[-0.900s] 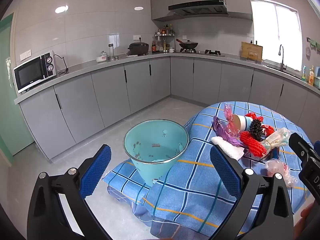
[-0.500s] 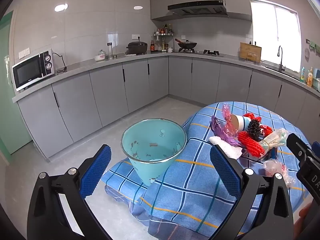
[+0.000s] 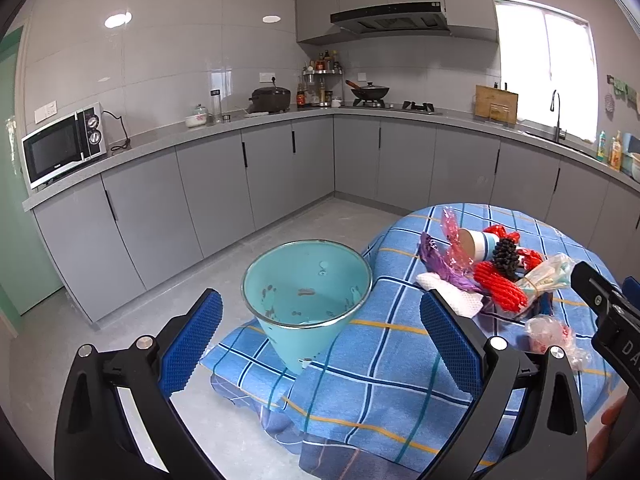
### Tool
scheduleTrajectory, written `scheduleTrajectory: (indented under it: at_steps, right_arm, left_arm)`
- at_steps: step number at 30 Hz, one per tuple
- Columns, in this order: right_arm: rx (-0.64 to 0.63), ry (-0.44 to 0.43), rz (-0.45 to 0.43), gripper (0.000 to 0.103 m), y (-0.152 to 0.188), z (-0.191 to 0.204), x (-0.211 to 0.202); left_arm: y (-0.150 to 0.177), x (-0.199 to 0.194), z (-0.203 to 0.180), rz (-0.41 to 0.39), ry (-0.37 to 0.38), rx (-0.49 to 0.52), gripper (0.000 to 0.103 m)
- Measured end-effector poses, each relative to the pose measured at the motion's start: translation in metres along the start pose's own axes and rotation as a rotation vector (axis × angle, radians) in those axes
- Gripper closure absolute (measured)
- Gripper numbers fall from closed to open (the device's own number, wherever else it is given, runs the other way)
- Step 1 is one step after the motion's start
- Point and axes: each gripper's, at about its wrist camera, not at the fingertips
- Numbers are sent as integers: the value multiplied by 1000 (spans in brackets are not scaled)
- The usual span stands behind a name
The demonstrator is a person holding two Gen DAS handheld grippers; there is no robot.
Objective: Collect trash
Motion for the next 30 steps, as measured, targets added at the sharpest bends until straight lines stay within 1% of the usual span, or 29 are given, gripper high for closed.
scheduleTrajectory:
  at_steps: [11,30]
  right_arm:
    - [-13,0,10,4,-1,3,4]
    - [-16,0,25,4,2,4,9]
  left_arm:
    - [1,2,-2,11,-6,17,6]
    - [3,4,-1,22,-4,11,6]
Point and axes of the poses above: each gripper's, at about its wrist camera, not at the fingertips, and x roughly the way its jaws point, z to its left, y to its underside, and after that the axes turned 5 degrees about -x, right-handed
